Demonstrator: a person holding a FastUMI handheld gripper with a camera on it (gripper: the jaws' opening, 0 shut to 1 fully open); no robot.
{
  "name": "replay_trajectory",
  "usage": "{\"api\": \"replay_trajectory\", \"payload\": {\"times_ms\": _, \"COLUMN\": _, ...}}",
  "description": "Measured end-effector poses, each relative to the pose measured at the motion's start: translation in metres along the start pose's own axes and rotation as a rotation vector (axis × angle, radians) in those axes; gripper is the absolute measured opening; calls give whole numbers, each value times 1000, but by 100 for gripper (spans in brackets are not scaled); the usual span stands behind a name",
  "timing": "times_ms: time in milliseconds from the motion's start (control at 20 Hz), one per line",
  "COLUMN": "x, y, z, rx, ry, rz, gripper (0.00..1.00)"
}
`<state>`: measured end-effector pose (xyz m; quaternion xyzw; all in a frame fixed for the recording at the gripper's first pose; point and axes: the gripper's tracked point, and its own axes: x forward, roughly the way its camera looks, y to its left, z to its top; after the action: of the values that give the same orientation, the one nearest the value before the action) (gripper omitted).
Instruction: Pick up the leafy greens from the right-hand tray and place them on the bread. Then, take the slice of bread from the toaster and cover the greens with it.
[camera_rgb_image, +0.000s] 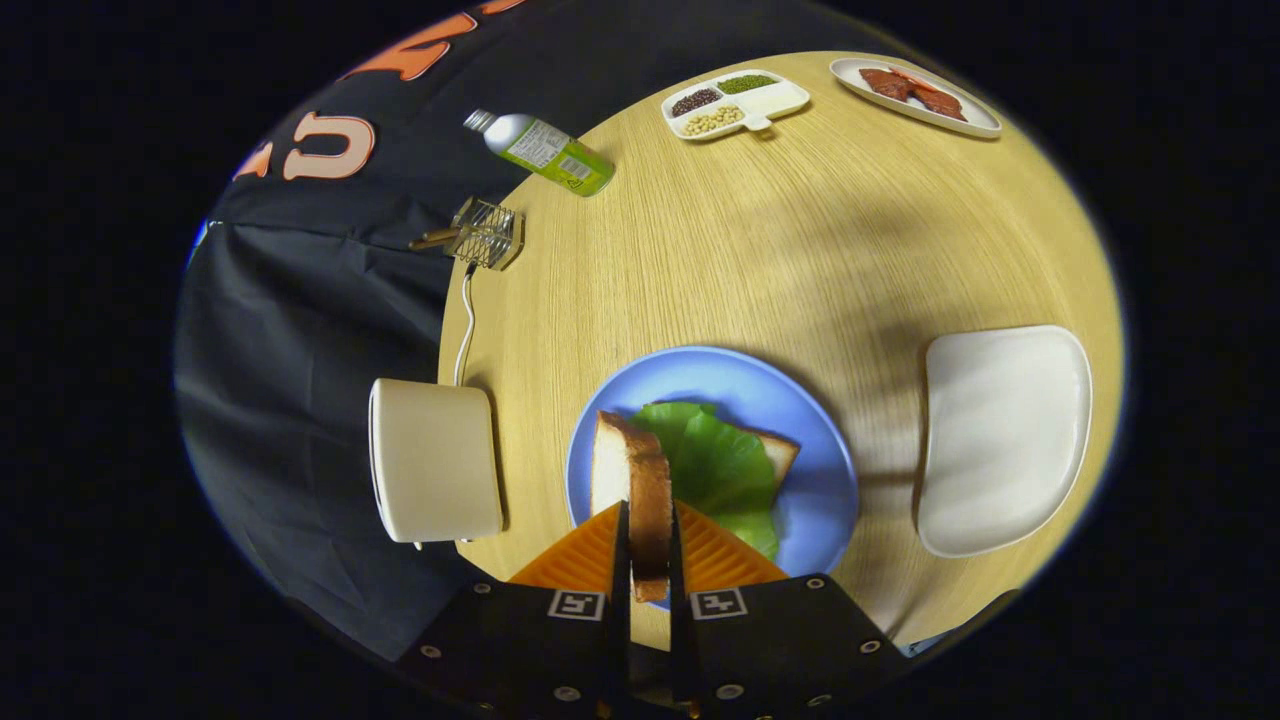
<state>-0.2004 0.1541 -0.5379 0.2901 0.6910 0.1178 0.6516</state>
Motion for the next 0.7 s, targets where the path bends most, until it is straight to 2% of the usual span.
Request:
{"api": "replay_trajectory", "payload": {"times_ms": 50, "x": 2, "y": -4, "z": 0, "rx": -7, "ry": -4, "rz": -19, "gripper": 19}}
{"api": "replay_trajectory", "payload": {"times_ms": 150, "x": 2, "y": -20, "z": -2, "rx": -8, "ry": 0, "rz": -78, "gripper": 27}}
{"api": "replay_trajectory", "payload": {"times_ms": 200, "x": 1, "y": -27, "z": -1, "rx": -9, "ry": -7, "rz": -101, "gripper": 36}}
{"api": "replay_trajectory", "payload": {"times_ms": 250, "x": 0, "y": -30, "z": 2, "rx": -13, "ry": -27, "rz": -119, "gripper": 38}}
{"api": "replay_trajectory", "payload": {"times_ms": 400, "x": -15, "y": -29, "z": 11, "rx": -16, "ry": -72, "rz": -122, "gripper": 51}}
{"api": "replay_trajectory", "payload": {"times_ms": 700, "x": -72, "y": -3, "z": 47, "rx": -160, "ry": -243, "rz": -141, "gripper": 61}}
